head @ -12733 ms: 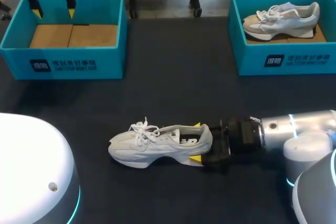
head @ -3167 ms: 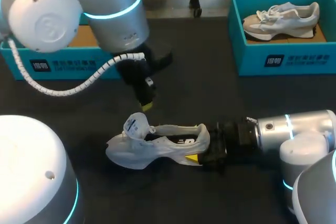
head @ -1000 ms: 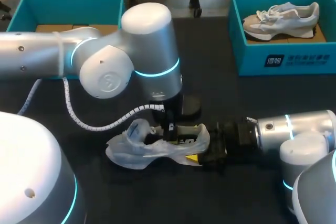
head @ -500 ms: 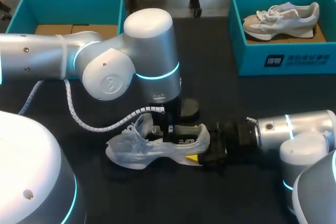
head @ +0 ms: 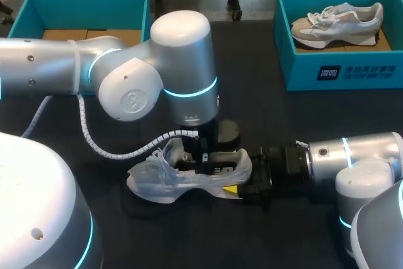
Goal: Take the shoe out of the shoebox, open the shoe tongue, remove and reinsert the insole, then place the shoe into the shoebox
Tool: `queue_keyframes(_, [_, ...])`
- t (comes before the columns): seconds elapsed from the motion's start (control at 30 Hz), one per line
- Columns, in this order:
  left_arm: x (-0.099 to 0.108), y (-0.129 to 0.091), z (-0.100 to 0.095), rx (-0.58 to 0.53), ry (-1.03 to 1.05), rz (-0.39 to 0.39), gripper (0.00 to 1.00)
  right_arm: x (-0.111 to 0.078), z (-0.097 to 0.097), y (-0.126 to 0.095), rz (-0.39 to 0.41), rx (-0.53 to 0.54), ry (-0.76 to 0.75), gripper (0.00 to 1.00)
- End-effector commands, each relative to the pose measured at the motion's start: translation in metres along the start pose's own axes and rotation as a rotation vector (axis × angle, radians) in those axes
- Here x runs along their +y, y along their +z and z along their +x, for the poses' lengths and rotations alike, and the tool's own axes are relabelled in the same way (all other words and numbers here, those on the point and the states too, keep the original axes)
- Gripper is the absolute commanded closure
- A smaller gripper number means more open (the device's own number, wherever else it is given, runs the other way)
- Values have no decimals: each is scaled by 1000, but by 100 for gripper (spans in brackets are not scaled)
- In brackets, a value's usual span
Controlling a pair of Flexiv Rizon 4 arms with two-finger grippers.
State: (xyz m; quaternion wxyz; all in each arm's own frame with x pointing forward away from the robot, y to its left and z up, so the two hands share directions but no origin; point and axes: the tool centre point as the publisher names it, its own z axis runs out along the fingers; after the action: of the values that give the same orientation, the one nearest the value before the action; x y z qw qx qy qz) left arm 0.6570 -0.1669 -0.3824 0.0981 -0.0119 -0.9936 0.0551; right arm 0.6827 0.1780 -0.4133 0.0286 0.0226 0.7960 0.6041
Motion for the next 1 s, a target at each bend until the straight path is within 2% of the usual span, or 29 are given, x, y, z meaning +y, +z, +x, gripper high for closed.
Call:
queue_keyframes(0.03, [8,8,-8,27,-2,5,100,1,0,1,4,-1,0,100])
queue_keyframes(0.2, [16,12,-5,38,-3,-6,100,1,0,1,4,-1,0,100])
queue_keyframes(0.47, [19,17,12,5,10,-33,99,1,0,1,4,-1,0,100])
queue_keyframes(0.53, [20,19,13,-9,1,-36,67,1,0,1,4,-1,0,100])
queue_keyframes(0.57, [19,19,13,-14,-2,-36,62,1,0,1,4,-1,0,100])
queue_keyframes(0.7, [19,23,10,-53,-10,-35,53,1,0,1,4,-1,0,100])
queue_keyframes(0.87, [18,31,1,-128,-46,-61,56,1,0,1,4,-1,0,100])
queue_keyframes(1.0, [17,32,-4,-178,-59,-58,53,1,0,1,4,-1,0,100])
